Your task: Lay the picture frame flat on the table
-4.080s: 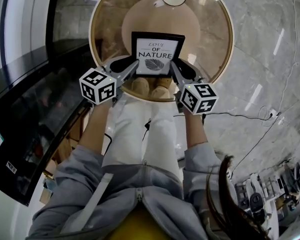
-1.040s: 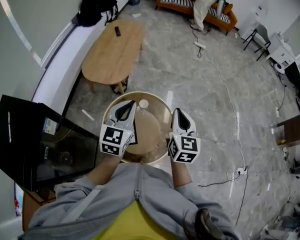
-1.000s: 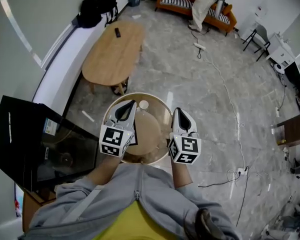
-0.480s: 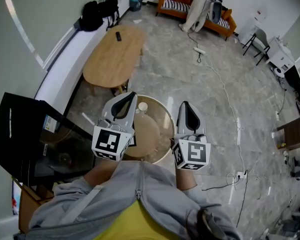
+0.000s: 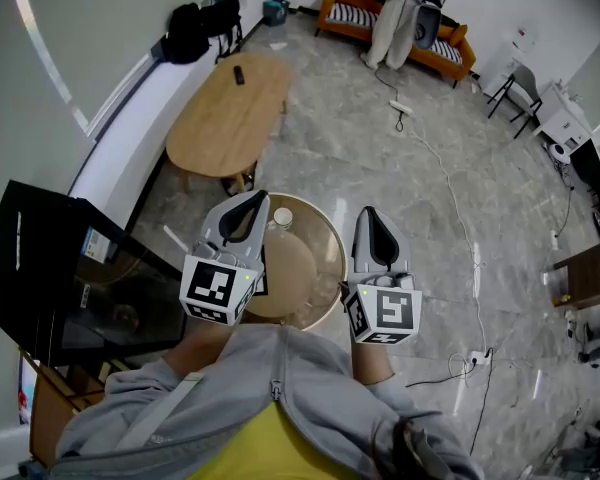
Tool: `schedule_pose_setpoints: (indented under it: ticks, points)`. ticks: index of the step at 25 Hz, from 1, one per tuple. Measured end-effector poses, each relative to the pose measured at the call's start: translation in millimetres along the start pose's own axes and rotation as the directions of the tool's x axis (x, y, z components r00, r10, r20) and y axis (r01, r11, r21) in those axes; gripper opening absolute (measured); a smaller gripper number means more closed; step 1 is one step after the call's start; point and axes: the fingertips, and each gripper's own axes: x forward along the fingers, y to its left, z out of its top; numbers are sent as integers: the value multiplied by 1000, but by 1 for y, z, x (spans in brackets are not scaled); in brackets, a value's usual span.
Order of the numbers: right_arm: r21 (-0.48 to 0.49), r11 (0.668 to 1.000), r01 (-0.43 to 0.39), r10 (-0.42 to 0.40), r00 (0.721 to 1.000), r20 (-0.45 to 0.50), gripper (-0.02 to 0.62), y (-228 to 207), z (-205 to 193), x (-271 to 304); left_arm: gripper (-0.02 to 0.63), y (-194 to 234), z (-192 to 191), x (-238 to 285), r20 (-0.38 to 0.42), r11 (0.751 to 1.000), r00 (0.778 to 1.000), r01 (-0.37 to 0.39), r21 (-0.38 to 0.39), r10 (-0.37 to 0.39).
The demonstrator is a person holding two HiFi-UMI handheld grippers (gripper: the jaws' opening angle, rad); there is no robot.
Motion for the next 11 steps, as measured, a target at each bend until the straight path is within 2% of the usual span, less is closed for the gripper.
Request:
schedule_pose_setpoints:
  ticks: [11]
  points:
    - [13, 999, -40, 40, 999, 3, 0, -14, -8, -5, 2, -19, -12, 4, -15, 999, 1000, -26, -20, 26]
